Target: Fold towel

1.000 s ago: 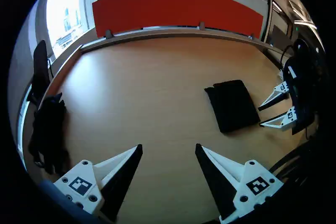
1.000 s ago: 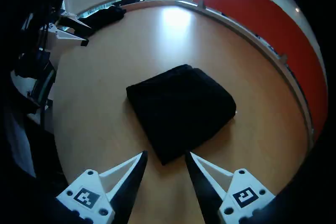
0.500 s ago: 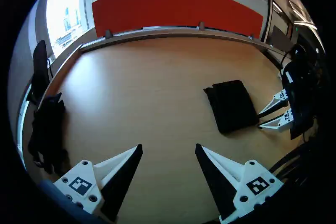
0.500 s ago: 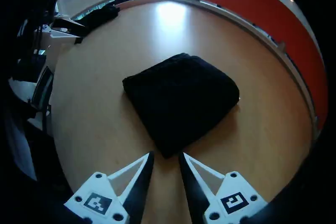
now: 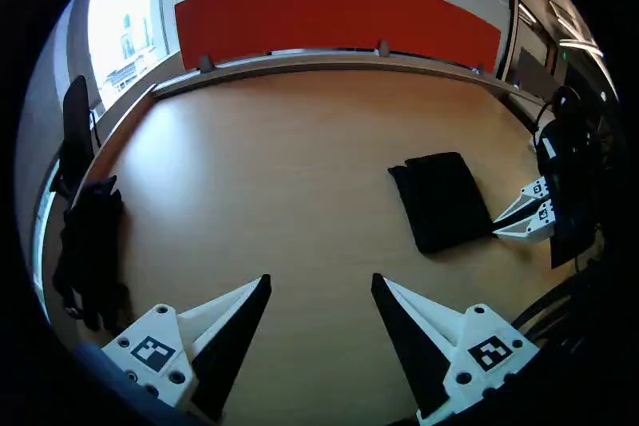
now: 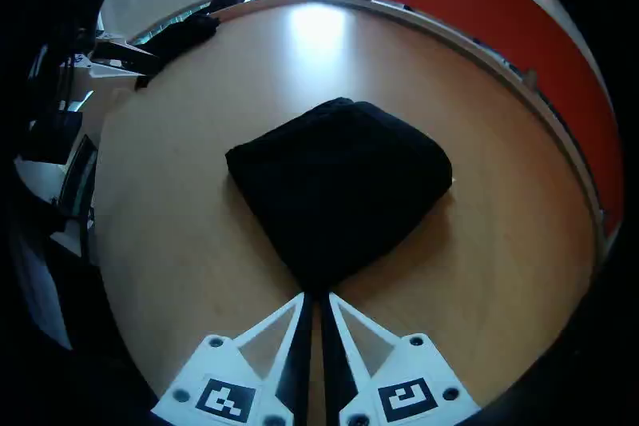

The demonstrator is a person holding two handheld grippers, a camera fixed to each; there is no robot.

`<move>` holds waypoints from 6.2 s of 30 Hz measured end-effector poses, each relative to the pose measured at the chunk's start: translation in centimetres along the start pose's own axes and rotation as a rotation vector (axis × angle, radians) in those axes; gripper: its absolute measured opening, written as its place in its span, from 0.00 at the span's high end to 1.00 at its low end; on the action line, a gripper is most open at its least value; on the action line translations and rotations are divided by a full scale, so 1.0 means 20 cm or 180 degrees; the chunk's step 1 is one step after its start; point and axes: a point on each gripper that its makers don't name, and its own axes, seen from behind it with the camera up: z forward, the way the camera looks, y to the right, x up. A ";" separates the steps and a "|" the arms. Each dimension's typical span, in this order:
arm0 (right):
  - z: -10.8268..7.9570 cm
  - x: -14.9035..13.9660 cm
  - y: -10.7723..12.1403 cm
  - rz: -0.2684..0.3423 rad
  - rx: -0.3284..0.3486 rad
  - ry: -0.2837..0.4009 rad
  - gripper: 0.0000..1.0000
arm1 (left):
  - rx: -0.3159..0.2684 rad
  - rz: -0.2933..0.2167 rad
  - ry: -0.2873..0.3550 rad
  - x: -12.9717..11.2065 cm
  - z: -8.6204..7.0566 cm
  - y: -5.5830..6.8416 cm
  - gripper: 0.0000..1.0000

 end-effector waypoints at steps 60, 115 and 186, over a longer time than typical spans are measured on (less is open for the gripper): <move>-0.56 0.90 0.27 -0.0411 -0.0485 0.1047 0.96 | -0.0115 0.0049 0.0212 0.12 -0.05 0.07 0.07; -1.13 0.13 1.67 0.0075 -0.1133 0.0187 0.96 | -0.0006 0.0106 0.0153 0.20 -0.02 0.17 0.07; -1.10 -1.08 1.59 0.0962 -0.1161 -0.0867 0.96 | 0.0035 0.0194 0.0112 0.20 -0.03 0.21 0.07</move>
